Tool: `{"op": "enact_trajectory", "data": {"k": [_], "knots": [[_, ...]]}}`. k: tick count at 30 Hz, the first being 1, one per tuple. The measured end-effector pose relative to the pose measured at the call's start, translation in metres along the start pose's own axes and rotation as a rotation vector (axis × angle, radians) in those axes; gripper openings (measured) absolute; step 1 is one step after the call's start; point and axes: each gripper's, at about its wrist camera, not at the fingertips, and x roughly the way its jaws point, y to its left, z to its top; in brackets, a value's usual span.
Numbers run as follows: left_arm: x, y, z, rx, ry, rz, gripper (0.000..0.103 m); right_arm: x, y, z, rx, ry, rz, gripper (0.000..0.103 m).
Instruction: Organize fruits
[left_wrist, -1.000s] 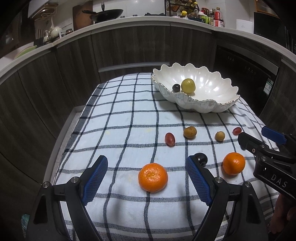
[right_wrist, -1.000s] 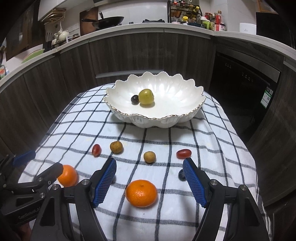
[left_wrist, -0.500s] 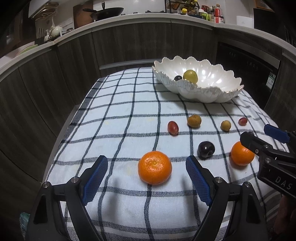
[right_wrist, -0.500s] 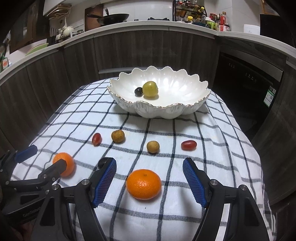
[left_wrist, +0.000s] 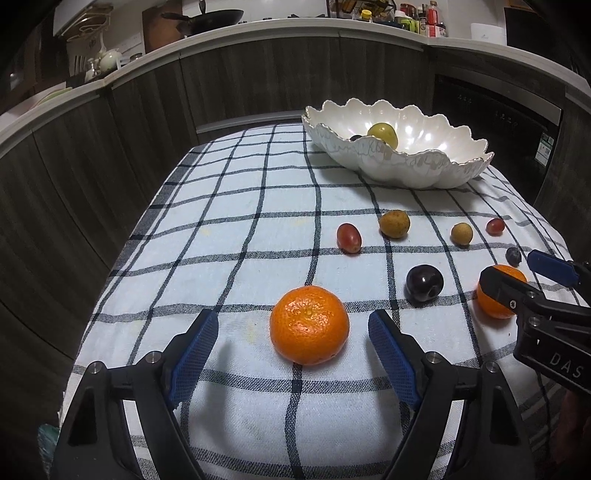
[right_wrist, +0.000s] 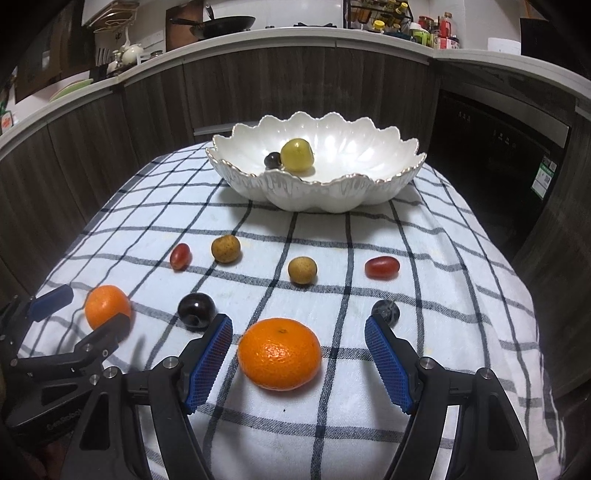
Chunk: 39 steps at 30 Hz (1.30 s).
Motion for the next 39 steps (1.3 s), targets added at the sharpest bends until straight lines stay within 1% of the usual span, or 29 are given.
{"op": "enact_trajectory", "data": {"k": [7,12,15,18,19,21,22,30,39], "knots": [[0.009,0.001,0.000,-0.004,0.025,-0.003,0.075,0.009,0.002,-0.002,-0.004,0.020,0.023,0.075],[0.015,0.000,-0.002,-0.002,0.047,-0.009,0.066,0.016,0.002,-0.004,-0.008,0.036,0.031,0.074],[0.016,-0.001,-0.002,0.002,0.048,-0.015,0.063,0.018,0.002,-0.005,-0.009,0.042,0.032,0.073],[0.016,-0.002,-0.002,0.010,0.044,-0.022,0.059,0.021,0.003,-0.007,-0.015,0.053,0.037,0.060],[0.016,-0.003,-0.002,0.014,0.043,-0.025,0.056,0.023,0.004,-0.007,-0.019,0.059,0.039,0.056],[0.014,-0.004,-0.002,0.022,0.040,-0.033,0.046,0.024,0.005,-0.008,-0.023,0.064,0.052,0.052],[0.014,-0.004,-0.002,0.023,0.040,-0.035,0.044,0.023,0.006,-0.008,-0.027,0.061,0.053,0.048],[0.012,-0.005,-0.001,0.022,0.039,-0.034,0.042,0.020,0.008,-0.007,-0.023,0.055,0.055,0.047],[0.007,-0.004,-0.001,0.018,0.028,-0.026,0.042,0.011,0.005,-0.003,-0.028,0.026,0.054,0.047]]}}
